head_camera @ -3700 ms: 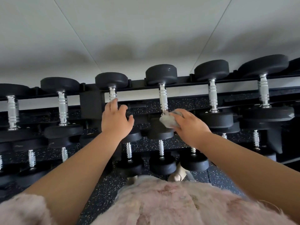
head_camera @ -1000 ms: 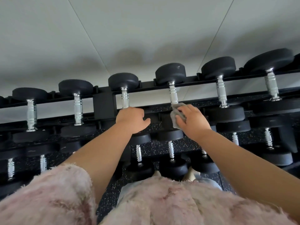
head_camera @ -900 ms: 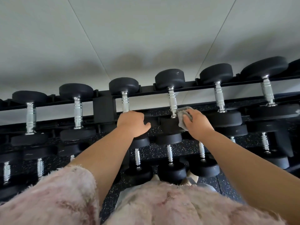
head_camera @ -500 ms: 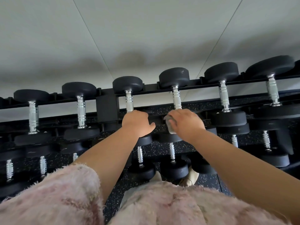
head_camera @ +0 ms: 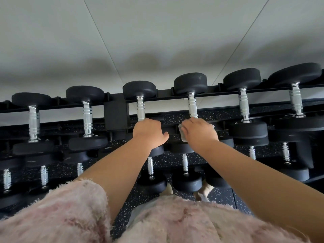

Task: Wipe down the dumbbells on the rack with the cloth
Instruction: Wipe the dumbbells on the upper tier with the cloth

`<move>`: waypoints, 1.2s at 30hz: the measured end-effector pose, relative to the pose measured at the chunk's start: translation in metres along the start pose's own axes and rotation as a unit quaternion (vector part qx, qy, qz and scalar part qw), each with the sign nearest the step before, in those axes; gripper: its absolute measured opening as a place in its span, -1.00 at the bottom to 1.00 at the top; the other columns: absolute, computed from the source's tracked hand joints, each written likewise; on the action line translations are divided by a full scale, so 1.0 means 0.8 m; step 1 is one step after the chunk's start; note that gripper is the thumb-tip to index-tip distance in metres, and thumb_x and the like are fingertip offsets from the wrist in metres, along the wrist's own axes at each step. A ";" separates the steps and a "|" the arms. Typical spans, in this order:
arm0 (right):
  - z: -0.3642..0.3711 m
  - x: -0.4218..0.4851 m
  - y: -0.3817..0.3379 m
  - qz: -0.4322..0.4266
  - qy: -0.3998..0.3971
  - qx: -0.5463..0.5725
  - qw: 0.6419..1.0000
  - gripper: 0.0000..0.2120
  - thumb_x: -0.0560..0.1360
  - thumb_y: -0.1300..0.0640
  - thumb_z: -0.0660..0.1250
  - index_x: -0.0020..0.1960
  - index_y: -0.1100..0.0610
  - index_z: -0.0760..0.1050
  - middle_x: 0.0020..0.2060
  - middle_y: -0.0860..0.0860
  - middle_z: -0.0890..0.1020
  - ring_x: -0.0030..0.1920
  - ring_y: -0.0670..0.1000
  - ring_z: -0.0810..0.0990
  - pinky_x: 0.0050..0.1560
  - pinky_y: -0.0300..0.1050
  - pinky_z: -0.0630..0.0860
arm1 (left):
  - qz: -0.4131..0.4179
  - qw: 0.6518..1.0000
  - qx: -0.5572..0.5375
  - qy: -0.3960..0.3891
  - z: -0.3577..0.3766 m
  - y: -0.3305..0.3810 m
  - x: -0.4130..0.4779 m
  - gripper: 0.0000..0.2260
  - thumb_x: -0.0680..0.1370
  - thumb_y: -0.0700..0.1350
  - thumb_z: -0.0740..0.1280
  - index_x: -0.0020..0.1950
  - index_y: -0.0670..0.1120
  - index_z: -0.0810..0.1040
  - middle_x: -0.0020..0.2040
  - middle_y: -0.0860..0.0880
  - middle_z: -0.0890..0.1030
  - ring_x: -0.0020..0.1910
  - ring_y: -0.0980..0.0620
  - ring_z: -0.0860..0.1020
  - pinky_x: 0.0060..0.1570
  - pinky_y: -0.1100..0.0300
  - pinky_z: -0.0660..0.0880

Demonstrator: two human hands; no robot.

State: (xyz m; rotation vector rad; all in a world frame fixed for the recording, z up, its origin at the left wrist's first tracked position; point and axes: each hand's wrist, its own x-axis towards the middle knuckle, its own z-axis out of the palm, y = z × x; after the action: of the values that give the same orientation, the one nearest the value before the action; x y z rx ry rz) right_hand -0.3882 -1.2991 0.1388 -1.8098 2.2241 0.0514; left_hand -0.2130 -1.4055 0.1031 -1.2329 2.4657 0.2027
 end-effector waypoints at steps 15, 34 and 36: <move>-0.007 -0.010 0.029 0.023 -0.027 0.173 0.984 -0.60 0.60 -0.14 0.36 0.37 -0.05 0.42 0.08 -0.09 0.59 0.07 -0.01 0.56 0.16 0.06 0.59 | -0.005 1.000 0.003 -0.006 0.003 -0.002 0.003 -0.59 0.57 0.34 0.14 -0.10 0.02 0.47 -0.16 -0.01 0.55 -0.14 -0.09 0.58 -0.18 0.00 0.61; -0.016 0.050 0.051 0.144 -0.104 0.261 0.949 -0.42 0.69 -0.09 0.21 0.61 0.11 0.14 0.27 0.15 0.57 0.16 0.16 0.59 0.10 0.01 0.54 | -0.029 0.999 -0.024 -0.022 0.001 -0.002 0.003 -0.55 0.56 0.35 0.15 -0.02 0.03 0.63 -0.17 0.03 0.58 -0.19 -0.04 0.58 -0.13 -0.01 0.63; -0.006 0.038 0.056 0.149 -0.108 0.238 0.954 -0.44 0.68 -0.05 0.25 0.59 0.10 0.18 0.24 0.15 0.60 0.10 0.14 0.61 0.01 -0.03 0.55 | -0.028 0.999 -0.038 -0.010 0.004 -0.002 0.002 -0.52 0.56 0.36 0.14 0.08 0.03 0.64 -0.05 0.03 0.61 -0.07 -0.04 0.60 -0.09 -0.03 0.62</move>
State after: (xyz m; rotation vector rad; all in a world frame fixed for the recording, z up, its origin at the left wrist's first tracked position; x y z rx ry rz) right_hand -0.4374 -1.3191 0.1301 -1.1532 2.1034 -0.2003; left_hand -0.2120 -1.4072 0.0998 -1.3222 2.4230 0.2958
